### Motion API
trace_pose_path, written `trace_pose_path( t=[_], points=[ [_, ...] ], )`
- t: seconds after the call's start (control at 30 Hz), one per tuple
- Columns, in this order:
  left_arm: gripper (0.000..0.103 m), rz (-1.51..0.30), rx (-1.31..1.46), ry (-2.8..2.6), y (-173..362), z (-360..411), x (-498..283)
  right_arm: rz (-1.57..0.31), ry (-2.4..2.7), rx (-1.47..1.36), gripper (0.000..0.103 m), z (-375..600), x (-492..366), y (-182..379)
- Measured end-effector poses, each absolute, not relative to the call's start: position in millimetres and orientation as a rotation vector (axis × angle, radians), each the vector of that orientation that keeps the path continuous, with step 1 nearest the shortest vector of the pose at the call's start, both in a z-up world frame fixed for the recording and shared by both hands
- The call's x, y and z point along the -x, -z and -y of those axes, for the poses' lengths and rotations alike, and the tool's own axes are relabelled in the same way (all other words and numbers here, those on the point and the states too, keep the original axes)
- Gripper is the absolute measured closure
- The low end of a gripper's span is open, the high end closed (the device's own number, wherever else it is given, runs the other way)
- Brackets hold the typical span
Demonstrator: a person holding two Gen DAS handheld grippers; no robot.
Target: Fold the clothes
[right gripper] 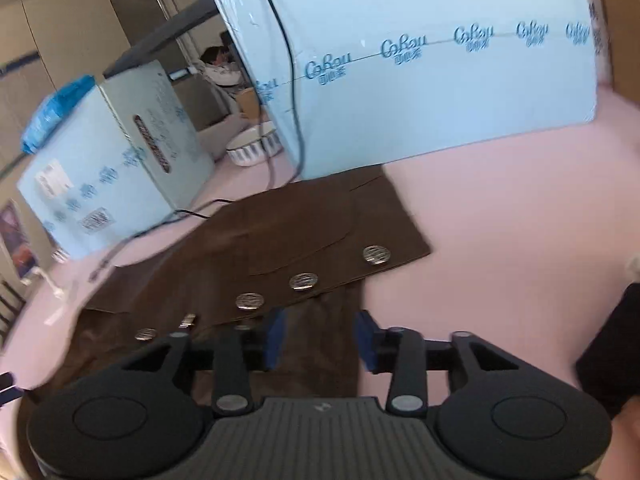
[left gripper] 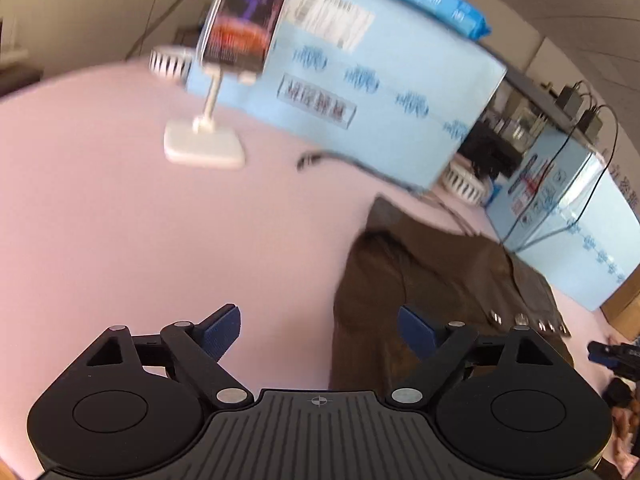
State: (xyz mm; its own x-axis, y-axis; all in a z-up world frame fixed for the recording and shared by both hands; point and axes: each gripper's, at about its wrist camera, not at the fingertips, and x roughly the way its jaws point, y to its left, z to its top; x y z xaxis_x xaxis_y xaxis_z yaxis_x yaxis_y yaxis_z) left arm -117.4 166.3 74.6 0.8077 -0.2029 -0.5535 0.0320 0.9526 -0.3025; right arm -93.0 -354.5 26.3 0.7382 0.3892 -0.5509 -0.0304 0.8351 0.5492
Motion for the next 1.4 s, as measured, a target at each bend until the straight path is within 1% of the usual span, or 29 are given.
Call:
trace_pose_path(
  t=[0.07, 0.13, 0.2, 0.27, 0.43, 0.47, 0.5, 0.53, 0.57, 0.6, 0.63, 0.67, 0.7, 0.77, 0.83, 0.9, 0.93, 0.97, 1.0, 1.03, 1.07, 1.1, 1.13, 1.2, 1.23, 1.3, 1.37, 1.4],
  points=[
    [0.008, -0.661, 0.248, 0.2, -77.0, -159.6, 88.1, -0.724, -0.356, -0.671, 0.022, 348.4, 83.8, -24.1],
    [0.007, -0.78, 0.117, 0.303, -67.6, -134.6, 43.6, -0.793, -0.379, -0.776, 0.019, 330.6, 61.2, -16.5],
    [0.008, -0.84, -0.011, 0.255, -51.5, -107.7, 13.7, -0.884, -0.296, -0.73, 0.019, 312.1, 40.6, -14.6],
    [0.008, -0.829, -0.096, 0.218, -39.2, -90.9, -5.9, -0.899, -0.196, -0.711, 0.019, 300.1, 29.9, -11.7],
    [0.008, -0.768, -0.208, 0.2, -14.5, -65.4, -30.5, -0.805, -0.123, -0.943, 0.019, 307.4, 9.1, 9.1],
    [0.009, -0.742, -0.206, 0.215, -11.8, -63.6, -32.2, -0.792, -0.114, -0.926, 0.019, 305.3, 5.1, 10.1],
    [0.01, -0.738, -0.196, 0.226, -11.3, -63.9, -33.9, -0.779, -0.104, -0.908, 0.023, 303.2, 1.0, 11.1],
    [0.012, -0.737, -0.184, 0.239, -10.9, -64.6, -35.8, -0.766, -0.094, -0.89, 0.031, 301.0, -3.0, 12.1],
    [0.017, -0.755, -0.145, 0.264, -11.6, -69.1, -40.2, -0.77, -0.08, -0.837, 0.067, 295.1, -6.5, 11.8],
    [0.027, -0.75, -0.143, 0.28, -13.7, -71.0, -41.0, -0.774, -0.065, -0.782, 0.088, 289.1, -10.0, 11.4],
    [0.038, -0.746, -0.141, 0.295, -15.8, -72.9, -41.7, -0.778, -0.051, -0.727, 0.088, 283.1, -13.5, 11.0],
    [0.068, -0.743, -0.138, 0.31, -17.9, -74.9, -42.6, -0.781, -0.036, -0.672, 0.091, 277.1, -17.0, 10.6],
    [0.084, -0.75, -0.126, 0.323, -19.8, -77.7, -44.8, -0.773, -0.041, -0.644, 0.092, 271.4, -18.9, 9.0],
    [0.091, -0.78, -0.076, 0.303, -23.1, -87.9, -53.4, -0.746, -0.067, -0.632, 0.093, 265.7, -19.9, 3.4],
    [0.091, -0.789, 0.082, 0.313, -24.1, -110.6, -63.1, -0.69, -0.126, -0.648, 0.093, 259.8, -17.7, -9.0],
    [0.09, -0.794, 0.238, 0.301, -19.5, -132.4, -71.3, -0.667, -0.208, -0.641, 0.093, 250.1, -9.4, -21.6],
    [0.086, -0.819, 0.293, 0.282, -16.1, -142.2, -74.3, -0.656, -0.249, -0.636, 0.093, 245.1, -5.2, -27.9],
    [0.07, -0.843, 0.346, 0.265, -12.9, -151.7, -77.0, -0.657, -0.295, -0.646, 0.093, 240.8, -0.3, -31.0],
    [0.061, -0.862, 0.378, 0.266, -11.5, -158.7, -77.0, -0.683, -0.372, -0.662, 0.092, 233.3, 6.9, -31.2],
    [0.046, -0.866, 0.416, 0.29, -13.9, -167.1, -73.9, -0.743, -0.42, -0.649, 0.09, 224.4, 10.9, -27.2],
    [0.02, -0.872, 0.425, 0.286, -19.1, -169.9, -72.4, -0.793, -0.436, -0.63, 0.084, 219.3, 13.9, -23.8],
    [0.014, -0.849, 0.418, 0.276, -28.9, -172.1, -64.7, -0.878, -0.432, -0.594, 0.076, 211.5, 16.0, -14.1],
    [0.014, -0.825, 0.412, 0.266, -38.7, -174.3, -57.0, -0.941, -0.424, -0.561, 0.072, 208.1, 16.7, -6.0],
    [0.012, -0.788, 0.403, 0.303, -62.3, -174.5, -37.3, -0.966, -0.437, -0.535, 0.06, 212.8, 22.4, -2.0],
    [0.012, -0.775, 0.401, 0.343, -75.2, -172.7, -26.2, -0.942, -0.453, -0.56, 0.056, 221.9, 28.7, -5.5],
    [0.008, -0.791, 0.4, 0.431, -89.8, -161.7, -12.4, -0.892, -0.483, -0.612, 0.032, 240.6, 41.6, -12.9],
    [0.007, -0.817, 0.386, 0.527, -101.9, -146.0, 1.2, -0.806, -0.453, -0.663, 0.02, 263.9, 59.3, -22.6],
    [0.007, -0.843, 0.36, 0.536, -98.3, -131.2, 2.8, -0.754, -0.41, -0.677, 0.019, 279.6, 69.1, -28.6]
  ],
)
